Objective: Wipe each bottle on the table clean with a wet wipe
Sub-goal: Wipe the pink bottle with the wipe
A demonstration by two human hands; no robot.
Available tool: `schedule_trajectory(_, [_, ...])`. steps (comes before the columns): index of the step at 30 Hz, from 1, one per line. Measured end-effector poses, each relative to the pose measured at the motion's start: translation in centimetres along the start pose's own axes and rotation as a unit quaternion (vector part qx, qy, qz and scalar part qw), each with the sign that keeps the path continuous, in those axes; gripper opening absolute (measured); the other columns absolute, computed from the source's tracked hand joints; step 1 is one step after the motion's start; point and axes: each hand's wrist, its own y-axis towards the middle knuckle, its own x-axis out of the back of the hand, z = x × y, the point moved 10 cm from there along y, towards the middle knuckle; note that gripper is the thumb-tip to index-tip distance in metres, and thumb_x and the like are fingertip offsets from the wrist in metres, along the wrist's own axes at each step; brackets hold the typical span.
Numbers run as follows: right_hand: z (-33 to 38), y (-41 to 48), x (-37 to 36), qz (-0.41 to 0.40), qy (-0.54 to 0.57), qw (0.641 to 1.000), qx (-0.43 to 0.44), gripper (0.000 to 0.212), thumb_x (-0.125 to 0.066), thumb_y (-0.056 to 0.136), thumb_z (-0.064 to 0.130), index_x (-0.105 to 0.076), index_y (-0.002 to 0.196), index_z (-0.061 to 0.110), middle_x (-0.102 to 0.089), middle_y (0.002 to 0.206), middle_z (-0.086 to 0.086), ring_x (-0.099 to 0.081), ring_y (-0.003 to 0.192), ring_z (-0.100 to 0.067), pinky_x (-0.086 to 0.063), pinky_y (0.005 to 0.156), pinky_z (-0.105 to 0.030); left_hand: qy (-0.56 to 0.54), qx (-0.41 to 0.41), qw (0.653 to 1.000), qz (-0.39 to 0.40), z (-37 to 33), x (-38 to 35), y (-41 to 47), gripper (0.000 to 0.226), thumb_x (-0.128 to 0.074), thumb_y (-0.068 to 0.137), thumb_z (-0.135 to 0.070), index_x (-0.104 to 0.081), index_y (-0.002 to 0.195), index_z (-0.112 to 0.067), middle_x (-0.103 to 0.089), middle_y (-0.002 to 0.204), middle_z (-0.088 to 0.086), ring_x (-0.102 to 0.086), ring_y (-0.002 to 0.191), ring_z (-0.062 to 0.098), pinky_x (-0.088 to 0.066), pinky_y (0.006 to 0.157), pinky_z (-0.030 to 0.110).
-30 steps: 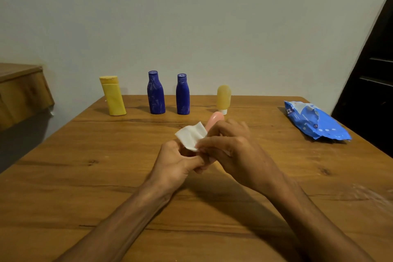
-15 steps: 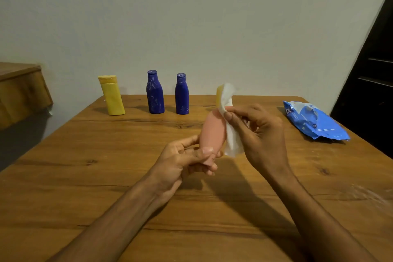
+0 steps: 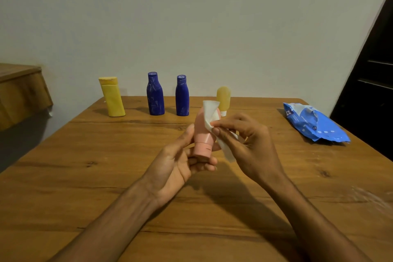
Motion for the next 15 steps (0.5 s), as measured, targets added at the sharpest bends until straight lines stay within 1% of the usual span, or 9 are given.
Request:
schedule_trajectory(2, [0.1, -0.1, -0.2, 0.002, -0.015, 1.000, 0.011, 0.021, -0.066, 0.086, 0.017, -0.071, 0.107, 0.016, -0.064, 0.102, 0.004, -0.059, 0.096, -0.006, -0.051, 0.077, -0.021, 0.026, -0.009, 1.000, -0.012, -0.1, 0.3, 0.1, 0.071, -0.066, 0.076, -0.049, -0.052, 0.133, -0.009, -0.068, 0.110, 0.023, -0.065, 0.081, 0.026, -0.058, 0.071, 0.033])
schedule_trajectory(3, [0.2, -0.2, -0.3, 0.003, -0.027, 0.999, 0.022, 0.022, -0.066, 0.086, 0.016, -0.071, 0.107, 0.015, -0.063, 0.101, 0.004, -0.058, 0.096, -0.007, -0.051, 0.076, -0.022, 0.043, -0.016, 0.999, -0.019, -0.2, 0.4, 0.1, 0.069, -0.066, 0.077, -0.050, -0.053, 0.131, -0.009, -0.068, 0.110, 0.023, -0.065, 0.080, 0.025, -0.056, 0.073, 0.034])
schedule_trajectory(6, [0.7, -0.5, -1.0, 0.022, -0.056, 0.997, 0.046, 0.022, -0.066, 0.086, 0.015, -0.071, 0.107, 0.016, -0.062, 0.101, 0.004, -0.057, 0.097, -0.008, -0.053, 0.077, -0.027, 0.074, -0.027, 0.996, -0.049, -0.2, 0.8, 0.1, 0.054, -0.061, 0.083, -0.045, -0.059, 0.122, -0.007, -0.072, 0.101, 0.016, -0.066, 0.078, 0.022, -0.053, 0.076, 0.036])
schedule_trajectory(8, [1.0, -0.6, -1.5, 0.044, -0.061, 0.996, 0.050, 0.021, -0.062, 0.087, 0.021, -0.070, 0.106, 0.019, -0.061, 0.104, 0.006, -0.056, 0.100, -0.006, -0.052, 0.079, -0.027, 0.079, -0.031, 0.994, -0.063, 0.0, 1.1, 0.1, 0.050, -0.058, 0.083, -0.041, -0.060, 0.118, -0.006, -0.073, 0.096, 0.014, -0.067, 0.079, 0.022, -0.054, 0.076, 0.036])
schedule_trajectory(11, [1.2, -0.8, -2.5, 0.091, -0.049, 0.994, 0.044, 0.029, -0.053, 0.085, 0.031, -0.070, 0.107, 0.021, -0.059, 0.103, 0.008, -0.055, 0.096, -0.006, -0.052, 0.076, -0.026, 0.096, -0.042, 0.992, -0.073, -0.2, 1.2, 0.0, 0.049, -0.058, 0.083, -0.042, -0.063, 0.114, -0.004, -0.072, 0.097, 0.018, -0.067, 0.082, 0.025, -0.056, 0.077, 0.037])
schedule_trajectory(15, [1.1, -1.2, -3.7, 0.142, -0.071, 0.987, 0.037, 0.034, -0.048, 0.086, 0.034, -0.067, 0.113, 0.025, -0.055, 0.101, 0.008, -0.053, 0.092, -0.013, -0.052, 0.074, -0.042, 0.123, -0.053, 0.986, -0.099, -0.3, 1.8, 0.0, 0.053, -0.060, 0.081, -0.044, -0.064, 0.111, -0.001, -0.069, 0.090, 0.018, -0.067, 0.082, 0.026, -0.057, 0.079, 0.040])
